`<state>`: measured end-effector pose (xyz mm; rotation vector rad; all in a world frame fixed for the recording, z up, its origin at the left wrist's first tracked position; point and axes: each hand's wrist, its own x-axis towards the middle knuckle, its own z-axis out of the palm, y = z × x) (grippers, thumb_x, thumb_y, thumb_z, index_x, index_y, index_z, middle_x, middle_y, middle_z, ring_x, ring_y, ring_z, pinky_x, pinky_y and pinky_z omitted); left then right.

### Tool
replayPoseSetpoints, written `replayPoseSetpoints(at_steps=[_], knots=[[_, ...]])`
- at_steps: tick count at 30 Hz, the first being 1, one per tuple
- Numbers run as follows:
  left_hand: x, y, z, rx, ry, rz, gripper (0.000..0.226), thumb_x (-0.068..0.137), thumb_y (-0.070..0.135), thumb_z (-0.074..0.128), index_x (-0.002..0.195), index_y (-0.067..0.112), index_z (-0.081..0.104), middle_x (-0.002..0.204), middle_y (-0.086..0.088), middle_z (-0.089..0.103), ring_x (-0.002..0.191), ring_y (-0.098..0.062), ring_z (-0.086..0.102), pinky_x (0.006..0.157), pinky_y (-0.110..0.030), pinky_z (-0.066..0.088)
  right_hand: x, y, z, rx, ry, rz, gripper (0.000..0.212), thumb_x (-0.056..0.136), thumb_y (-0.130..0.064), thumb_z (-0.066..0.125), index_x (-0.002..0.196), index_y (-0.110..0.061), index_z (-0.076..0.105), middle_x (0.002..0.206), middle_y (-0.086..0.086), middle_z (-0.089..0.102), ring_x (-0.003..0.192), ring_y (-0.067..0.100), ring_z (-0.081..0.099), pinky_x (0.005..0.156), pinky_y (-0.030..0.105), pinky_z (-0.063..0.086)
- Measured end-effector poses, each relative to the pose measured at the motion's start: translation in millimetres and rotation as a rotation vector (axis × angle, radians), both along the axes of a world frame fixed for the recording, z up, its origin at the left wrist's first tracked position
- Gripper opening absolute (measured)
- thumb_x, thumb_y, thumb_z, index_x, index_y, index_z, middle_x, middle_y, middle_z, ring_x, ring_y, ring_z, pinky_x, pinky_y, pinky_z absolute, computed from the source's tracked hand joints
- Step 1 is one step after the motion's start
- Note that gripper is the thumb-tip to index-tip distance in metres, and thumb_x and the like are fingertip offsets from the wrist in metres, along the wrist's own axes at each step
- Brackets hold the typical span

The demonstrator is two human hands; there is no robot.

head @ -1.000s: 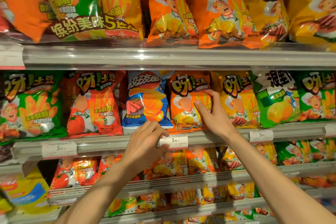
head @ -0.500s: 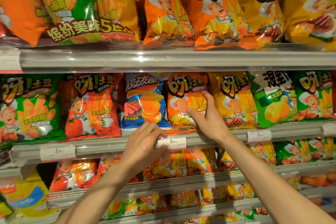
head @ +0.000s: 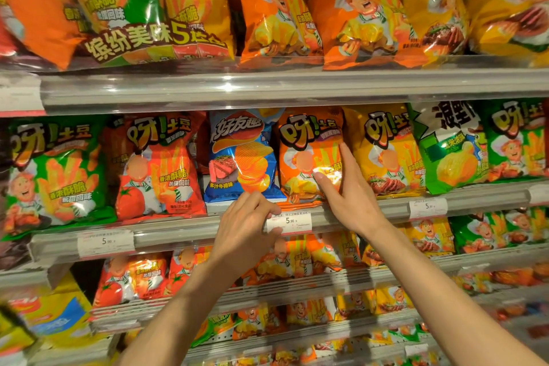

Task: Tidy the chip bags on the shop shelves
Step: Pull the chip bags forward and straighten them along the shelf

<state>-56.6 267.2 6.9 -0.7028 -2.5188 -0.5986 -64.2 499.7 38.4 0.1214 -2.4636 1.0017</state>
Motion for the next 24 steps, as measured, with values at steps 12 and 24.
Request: replayPoseSetpoints(at_steps=[12, 24], knots=[[23, 4, -41, 0.283, 0.197, -0.086, 0.037, 0.095, 0.034, 0.058, 0.115, 0.006, 0.07, 0.116, -0.01, 0.066, 0.105, -0.028, 0.058, 0.095, -0.035, 0.044, 106, -6, -82, 0.051, -0.126, -0.093, 0.071, 0.098, -0.062, 0.043, 0.159, -0.038, 0.018, 0.168, -0.02, 0.005, 0.153, -0.003, 0.002, 0.123, 0.028, 0.013], [99, 75, -105, 0.396, -0.342, -0.004, 0.044, 0.099, 0.048, 0.053, 0.141, 0.035, 0.047, 0.143, 0.011, 0.045, 0.13, -0.005, 0.043, 0.107, -0.029, 0.039, 164, 69, -148, -0.109, -0.248, -0.186, 0.058, 0.098, -0.042, 0.054, 0.152, -0.034, 0.034, 0.148, -0.01, 0.048, 0.136, 0.019, 0.05, 0.109, 0.048, 0.045]])
